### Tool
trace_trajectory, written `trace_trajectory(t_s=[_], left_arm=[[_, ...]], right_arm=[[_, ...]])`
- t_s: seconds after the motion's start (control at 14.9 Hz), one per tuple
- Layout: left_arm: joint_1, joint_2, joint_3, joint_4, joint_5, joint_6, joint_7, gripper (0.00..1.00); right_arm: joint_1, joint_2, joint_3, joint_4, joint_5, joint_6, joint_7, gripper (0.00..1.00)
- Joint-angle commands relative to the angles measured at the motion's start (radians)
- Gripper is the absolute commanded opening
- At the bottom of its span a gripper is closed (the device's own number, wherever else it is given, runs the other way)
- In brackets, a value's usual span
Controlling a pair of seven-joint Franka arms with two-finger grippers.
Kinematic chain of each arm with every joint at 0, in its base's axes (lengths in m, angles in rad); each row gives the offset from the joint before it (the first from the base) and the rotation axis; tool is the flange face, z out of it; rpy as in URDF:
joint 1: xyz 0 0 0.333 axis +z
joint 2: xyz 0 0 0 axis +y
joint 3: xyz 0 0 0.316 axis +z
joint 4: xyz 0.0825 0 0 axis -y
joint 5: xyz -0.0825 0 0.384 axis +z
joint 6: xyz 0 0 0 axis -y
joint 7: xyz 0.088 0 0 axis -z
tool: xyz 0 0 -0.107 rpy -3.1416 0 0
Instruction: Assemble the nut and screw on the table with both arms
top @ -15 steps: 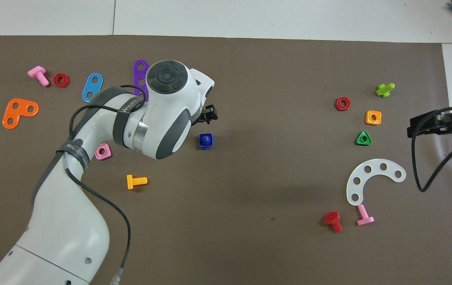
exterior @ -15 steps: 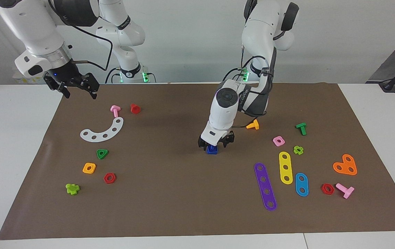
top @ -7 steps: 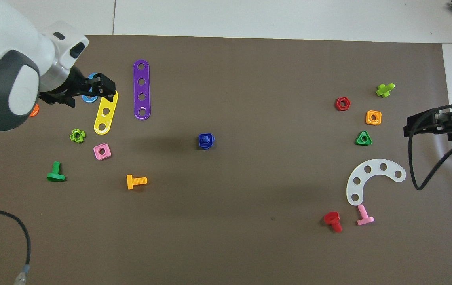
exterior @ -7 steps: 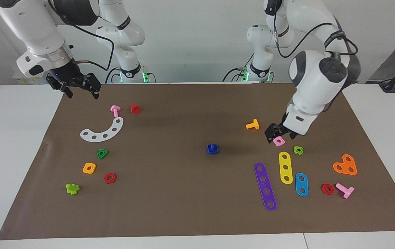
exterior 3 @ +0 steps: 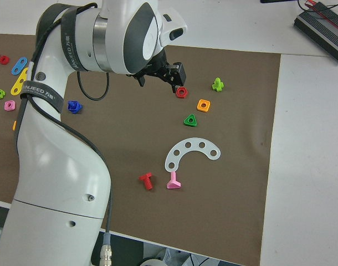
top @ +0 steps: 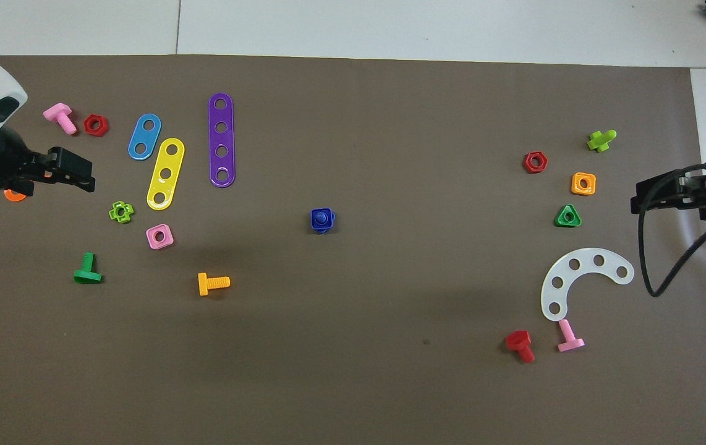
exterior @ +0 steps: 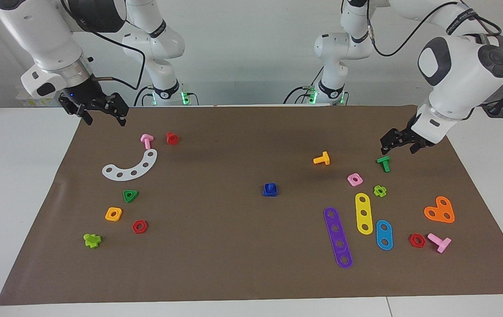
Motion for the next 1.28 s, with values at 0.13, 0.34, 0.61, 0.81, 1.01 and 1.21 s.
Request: trace_trajectory(t_s=[0.13,0.34,0.61,0.81,1.01,1.21], left_arm=[[-0.007,-0.089,-0.009,-0.05,0.056,0.001,0.009,1.0],[-0.013,-0.088,-0.019,-0.005,0.064,-0.035,0.015,1.0],[-0.015,-0.088,-0.022,0.0,0.064,-0.033,0.066,1.0],[-0.009,-0.086,-0.02,0.004,0.064,-0.021,0.087,1.0],[-0.01,-0.088,-0.02,0.004,0.064,-0.024,0.091,1.0],[-0.012,-0.088,-0.019,0.003,0.064,-0.021,0.115,1.0]], right_arm=[[-0.01,-0.017,0.006,-0.021,0.02,0.001,0.005,1.0],[-0.004,-0.017,0.006,-0.021,0.013,0.007,0.005,1.0],[-0.006,-0.017,0.004,-0.023,0.013,0.01,-0.004,1.0],[-0.006,-0.017,0.004,-0.023,0.014,0.01,-0.002,1.0],[-0.006,-0.017,0.004,-0.023,0.013,0.01,-0.002,1.0],[-0.006,-0.017,0.004,-0.023,0.014,0.01,-0.002,1.0]])
